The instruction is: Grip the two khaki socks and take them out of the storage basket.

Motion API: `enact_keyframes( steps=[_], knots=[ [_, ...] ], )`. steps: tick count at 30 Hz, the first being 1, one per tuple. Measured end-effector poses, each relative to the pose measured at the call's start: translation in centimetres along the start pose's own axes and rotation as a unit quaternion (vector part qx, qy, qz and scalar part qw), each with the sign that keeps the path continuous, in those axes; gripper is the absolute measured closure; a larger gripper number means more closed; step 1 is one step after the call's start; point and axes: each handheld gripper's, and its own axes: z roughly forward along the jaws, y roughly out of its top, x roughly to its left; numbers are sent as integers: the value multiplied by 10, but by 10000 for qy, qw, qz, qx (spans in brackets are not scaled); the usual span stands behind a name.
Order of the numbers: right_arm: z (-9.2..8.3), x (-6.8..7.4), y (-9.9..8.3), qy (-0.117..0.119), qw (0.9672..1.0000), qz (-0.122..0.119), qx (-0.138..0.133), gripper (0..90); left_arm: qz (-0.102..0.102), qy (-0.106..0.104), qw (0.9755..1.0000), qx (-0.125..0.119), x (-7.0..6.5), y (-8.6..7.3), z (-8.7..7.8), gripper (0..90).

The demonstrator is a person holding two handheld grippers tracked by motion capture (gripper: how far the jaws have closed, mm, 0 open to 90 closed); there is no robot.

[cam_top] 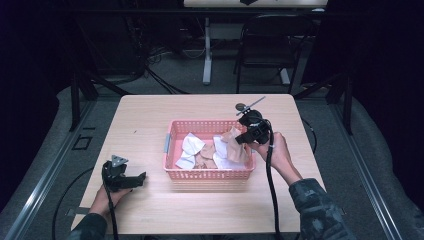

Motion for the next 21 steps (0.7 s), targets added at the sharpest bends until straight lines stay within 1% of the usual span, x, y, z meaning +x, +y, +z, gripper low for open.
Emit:
enact_keyframes(
  steps=[1,2,4,5,7,8,12,15,17,18,21],
  knots=[
    [-3,-1,1,65,10000,-22,33,852,-1,-2,10000,0,0,0,0,5],
    [-4,-1,2,71,10000,9,0,852,0,-2,10000,0,0,0,0,4],
    [-6,-2,2,39,10000,-40,9,851,-1,-2,10000,-1,0,0,0,4],
    [-7,-1,3,65,10000,3,-50,852,-1,-2,10000,0,0,0,0,4],
    [-14,-1,7,-2,9999,-59,-87,853,-1,-1,10000,-1,0,0,0,4],
    [-16,0,7,14,9999,-27,-168,854,1,2,10000,0,0,0,0,5],
    [-22,2,10,8,9998,-60,-197,854,-2,6,10000,1,-1,0,0,5],
    [-29,5,12,26,9995,-128,-276,854,2,7,10000,-4,-1,0,0,5],
    [-32,5,13,50,9995,-164,-263,854,1,8,10000,-3,-1,0,0,4],
    [-34,5,14,70,9995,-143,-272,854,1,7,10000,-4,-1,0,0,5],
    [-38,5,15,54,9995,-170,-268,854,7,2,10000,-10,-1,0,0,5]
  ],
)
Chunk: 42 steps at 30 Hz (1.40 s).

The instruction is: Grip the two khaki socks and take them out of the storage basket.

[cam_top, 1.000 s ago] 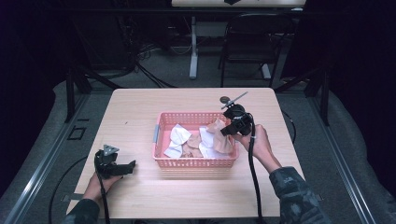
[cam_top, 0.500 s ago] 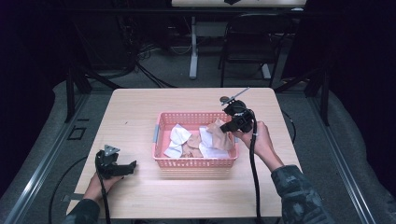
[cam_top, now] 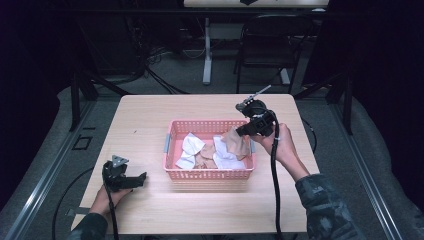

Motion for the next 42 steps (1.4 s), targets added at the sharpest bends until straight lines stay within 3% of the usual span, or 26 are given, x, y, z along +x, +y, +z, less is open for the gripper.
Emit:
enact_keyframes(
  steps=[20,32,34,42],
  knots=[
    [-32,-5,7,8,9996,7,-288,855,1,-7,10000,6,0,0,0,5],
    [-56,-24,-1,-182,9986,144,-465,855,23,-13,10000,22,0,0,0,4],
    [-60,-31,-8,-331,9982,192,-462,855,22,-13,10000,22,0,0,0,4],
    [-61,-56,-30,-554,9972,439,-253,855,23,-14,10000,20,0,0,0,4]
  ],
)
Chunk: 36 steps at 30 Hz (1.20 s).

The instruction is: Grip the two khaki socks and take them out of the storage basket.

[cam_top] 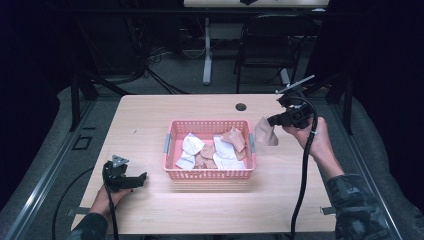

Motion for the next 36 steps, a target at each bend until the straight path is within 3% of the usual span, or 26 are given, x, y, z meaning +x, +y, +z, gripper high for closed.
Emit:
enact_keyframes(
  steps=[8,10,17,27,36],
  knots=[
    [12,-17,-13,-143,9996,222,132,855,-13,-1,10000,-10,0,0,0,4],
    [19,-22,-17,-254,9992,282,147,855,-13,0,10000,-9,0,0,0,4],
    [41,-31,-29,-300,9979,482,303,855,-5,-14,10000,-12,0,0,0,5],
    [84,-48,-50,-227,9927,954,706,854,36,-60,10000,-7,-1,0,0,5],
    [99,-56,-60,-260,9891,1174,853,843,40,-61,10000,-6,-1,0,0,4]
  ],
)
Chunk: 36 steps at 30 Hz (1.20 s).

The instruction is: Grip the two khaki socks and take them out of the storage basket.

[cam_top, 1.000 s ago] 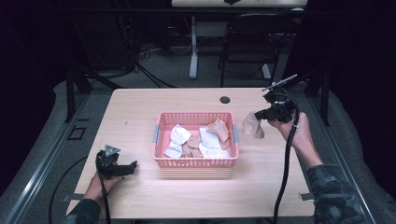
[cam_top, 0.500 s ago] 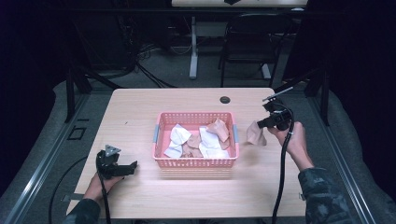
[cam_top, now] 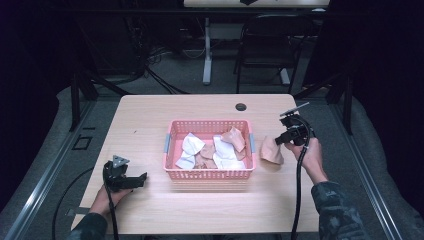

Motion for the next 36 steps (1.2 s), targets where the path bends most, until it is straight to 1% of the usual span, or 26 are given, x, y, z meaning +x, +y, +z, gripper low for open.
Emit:
enact_keyframes(
  steps=[2,5,7,8,9,12,13,14,15,18,19,21,22,23,24,25,26,28,29,30,31,33,36],
  knots=[
    [1,0,0,-29,10000,-40,50,823,-1,-1,10000,-1,0,0,0,4],
    [-2,1,1,-114,9999,-96,69,743,-2,-1,10000,-1,0,0,0,5],
    [-2,3,2,-166,9998,-74,60,674,-1,-1,10000,-1,0,0,0,4],
    [-2,3,2,-166,9998,-74,60,674,-1,-1,10000,-1,0,0,0,4],
    [-7,4,4,-125,9999,-105,26,594,-1,-2,10000,0,0,0,0,4],
    [-15,7,9,-138,9997,-214,-15,504,-4,-1,10000,-1,0,0,0,4],
    [-15,7,9,-138,9997,-214,-15,504,-4,-1,10000,-1,0,0,0,4],
    [-18,9,10,-148,9996,-220,-98,466,0,-1,10000,0,0,0,0,4],
    [-25,14,14,-131,9993,-266,-231,380,-3,-1,10000,-1,0,0,0,4],
    [-31,22,18,10,9985,-369,-407,267,0,-3,10000,0,0,0,0,4],
    [-33,25,20,25,9982,-416,-428,222,-1,-3,10000,-1,0,0,0,4],
    [-34,31,25,115,9976,-495,-460,166,-1,-3,10000,0,0,0,0,4],
    [-35,35,27,136,9975,-537,-447,148,-3,-5,10000,-1,0,0,0,4],
    [-35,35,27,136,9975,-537,-447,148,-3,-5,10000,-1,0,0,0,4],
    [-35,38,29,191,9970,-582,-471,146,-4,0,10000,-7,0,0,0,4],
    [-34,44,34,245,9963,-660,-496,115,-10,-5,10000,3,0,0,0,5],
    [-34,46,36,278,9960,-693,-489,90,-10,-5,10000,3,0,0,0,4],
    [-32,53,41,258,9952,-805,-484,20,6,-4,10000,13,0,0,0,5],
    [-30,57,43,297,9948,-851,-478,10,6,-4,10000,13,0,0,0,4],
    [-30,57,43,297,9948,-851,-478,10,-6,-5,10000,4,0,0,0,4],
    [-27,64,47,315,9944,-934,-393,4,-7,-5,10000,3,0,0,0,4],
    [-22,70,51,399,9935,-983,-407,0,2,-1,10000,-5,0,0,0,4],
    [-16,80,58,494,9926,-1052,-352,1,3,-1,10000,-5,0,0,0,5]
  ],
)
